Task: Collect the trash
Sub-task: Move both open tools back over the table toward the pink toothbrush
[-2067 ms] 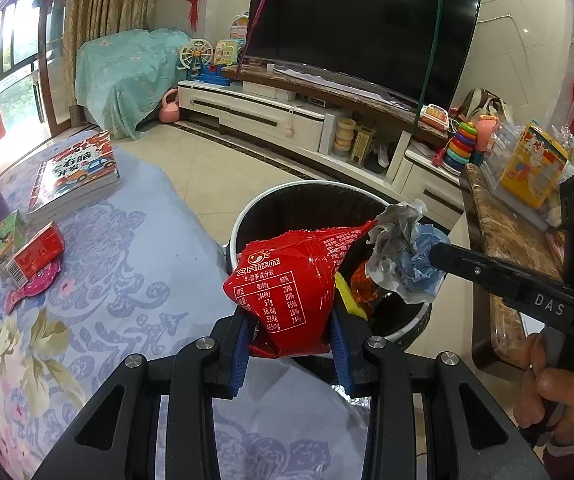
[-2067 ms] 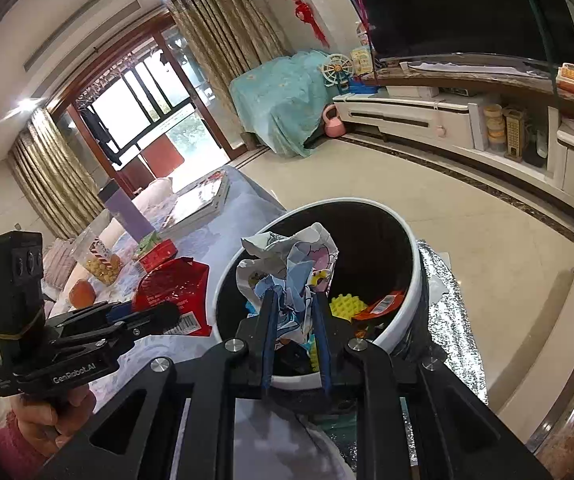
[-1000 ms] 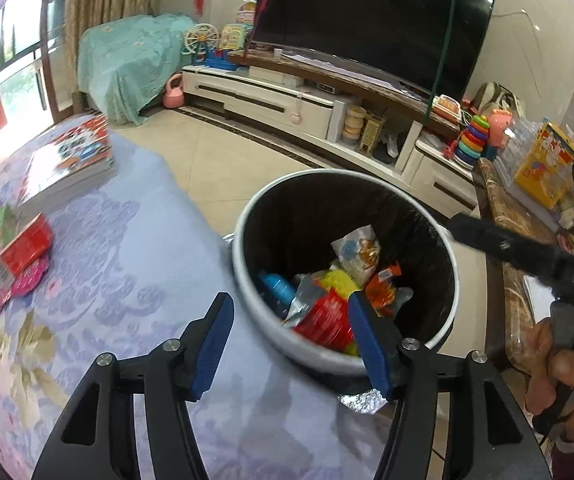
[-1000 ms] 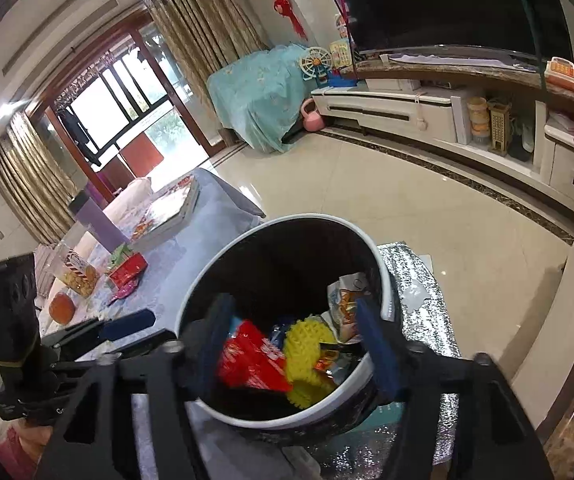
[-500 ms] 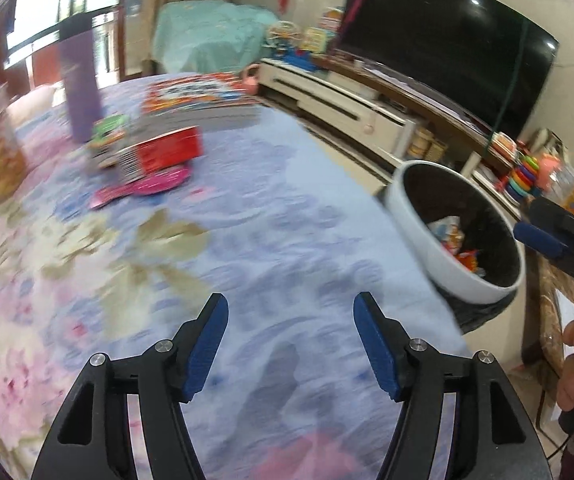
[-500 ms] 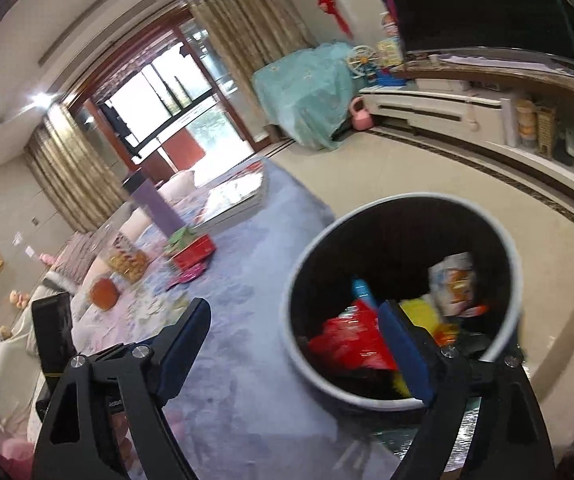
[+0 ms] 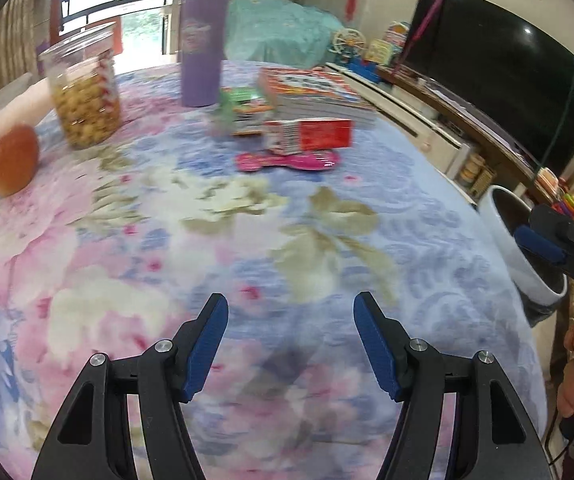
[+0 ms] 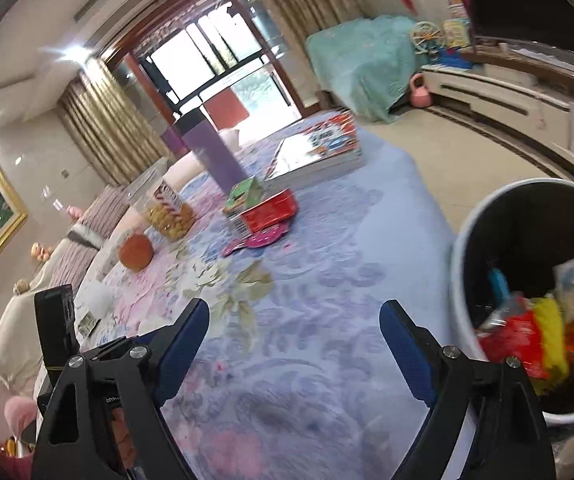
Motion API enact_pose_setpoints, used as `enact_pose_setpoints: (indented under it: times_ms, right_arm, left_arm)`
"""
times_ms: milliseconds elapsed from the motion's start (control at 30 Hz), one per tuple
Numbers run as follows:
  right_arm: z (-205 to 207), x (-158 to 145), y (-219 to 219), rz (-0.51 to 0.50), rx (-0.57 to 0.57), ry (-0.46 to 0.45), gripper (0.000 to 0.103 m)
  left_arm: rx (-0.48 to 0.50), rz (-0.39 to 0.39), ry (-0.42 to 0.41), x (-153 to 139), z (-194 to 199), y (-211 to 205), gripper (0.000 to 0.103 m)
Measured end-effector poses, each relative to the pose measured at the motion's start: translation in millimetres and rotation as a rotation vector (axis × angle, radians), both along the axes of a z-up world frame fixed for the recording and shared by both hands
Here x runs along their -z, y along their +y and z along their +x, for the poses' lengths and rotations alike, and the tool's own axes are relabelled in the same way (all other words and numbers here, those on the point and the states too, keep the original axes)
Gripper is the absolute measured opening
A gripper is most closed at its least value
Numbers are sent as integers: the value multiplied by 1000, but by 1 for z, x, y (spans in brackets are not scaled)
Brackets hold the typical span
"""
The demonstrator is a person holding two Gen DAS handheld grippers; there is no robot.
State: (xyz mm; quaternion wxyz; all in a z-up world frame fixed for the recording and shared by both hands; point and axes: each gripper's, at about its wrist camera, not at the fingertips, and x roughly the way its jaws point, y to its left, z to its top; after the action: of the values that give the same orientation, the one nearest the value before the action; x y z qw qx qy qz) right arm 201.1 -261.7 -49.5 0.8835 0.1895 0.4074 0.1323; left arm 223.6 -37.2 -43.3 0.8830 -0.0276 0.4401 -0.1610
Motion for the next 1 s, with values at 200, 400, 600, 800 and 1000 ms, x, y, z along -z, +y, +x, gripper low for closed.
enact_pose_setpoints:
  times_ms: [200,400,600,800,1000]
  right_arm:
    - [19,13,21,9,-25,20,89]
    - [32,16,23,22,-25,24,89]
    - [46,17,14,46,-2,20,89]
    - [61,20,3,65,25,30,89]
    - [75,20,0,67,22,27,89]
  left_arm:
    - [39,55,0,9,31,8,65]
    - [144,144,-28,18,80,-5,65]
    - [219,179,-21,34,135,-26,72]
    - [308,177,-26,45,171,-41,75]
    - [360,153,-43,49,178,-46,42]
